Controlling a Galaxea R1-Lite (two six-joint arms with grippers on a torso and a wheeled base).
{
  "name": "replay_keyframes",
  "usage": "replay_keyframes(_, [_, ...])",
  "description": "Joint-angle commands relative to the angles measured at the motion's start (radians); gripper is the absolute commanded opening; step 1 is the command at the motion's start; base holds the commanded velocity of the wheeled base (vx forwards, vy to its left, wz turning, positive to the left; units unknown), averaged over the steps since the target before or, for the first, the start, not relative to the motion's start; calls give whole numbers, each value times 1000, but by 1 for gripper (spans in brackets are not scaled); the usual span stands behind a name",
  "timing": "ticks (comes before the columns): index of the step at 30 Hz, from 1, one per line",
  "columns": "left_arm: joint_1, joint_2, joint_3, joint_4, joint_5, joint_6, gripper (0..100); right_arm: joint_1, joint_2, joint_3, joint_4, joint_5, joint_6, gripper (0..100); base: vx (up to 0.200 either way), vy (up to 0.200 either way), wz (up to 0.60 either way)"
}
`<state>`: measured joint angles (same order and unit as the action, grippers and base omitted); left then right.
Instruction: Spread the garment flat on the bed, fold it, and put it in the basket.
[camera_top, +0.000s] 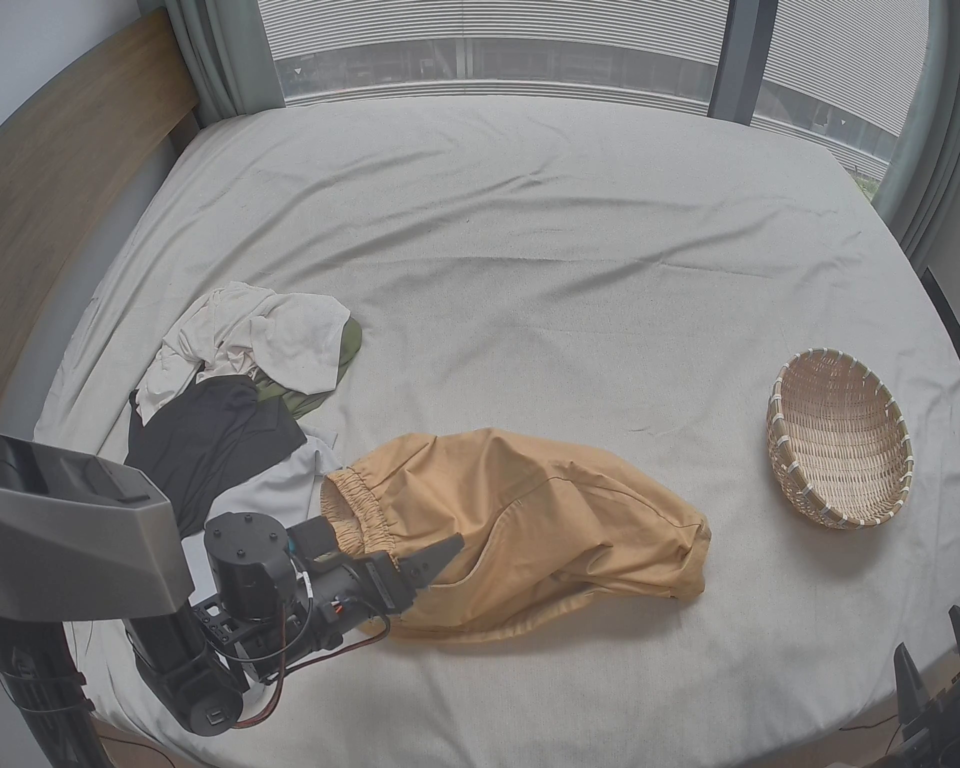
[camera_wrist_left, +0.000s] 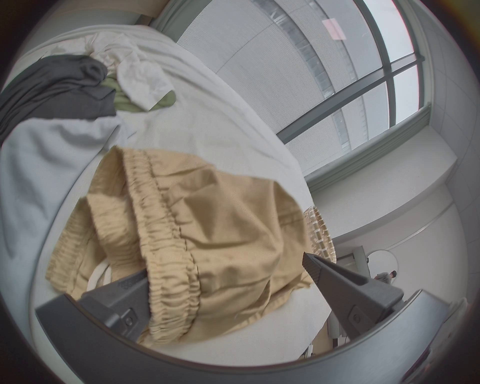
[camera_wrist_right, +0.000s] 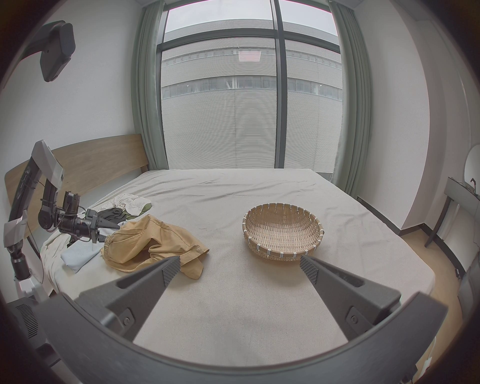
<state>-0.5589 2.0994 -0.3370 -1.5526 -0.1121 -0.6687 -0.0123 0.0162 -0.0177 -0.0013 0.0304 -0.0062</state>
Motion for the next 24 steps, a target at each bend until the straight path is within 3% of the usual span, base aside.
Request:
replay_keyframes(1, [7, -67, -45, -3, 0, -2, 100, 0, -2, 18, 0, 0, -1, 100, 0, 0, 0])
replay_keyframes(5, [36, -84, -45, -1, -3, 3, 100, 0, -2, 18, -2, 0, 0, 100, 0, 0, 0])
replay_keyframes(24, [13, 74, 33, -4, 0, 9, 100, 0, -2, 18, 0, 0, 0, 100, 0, 0, 0])
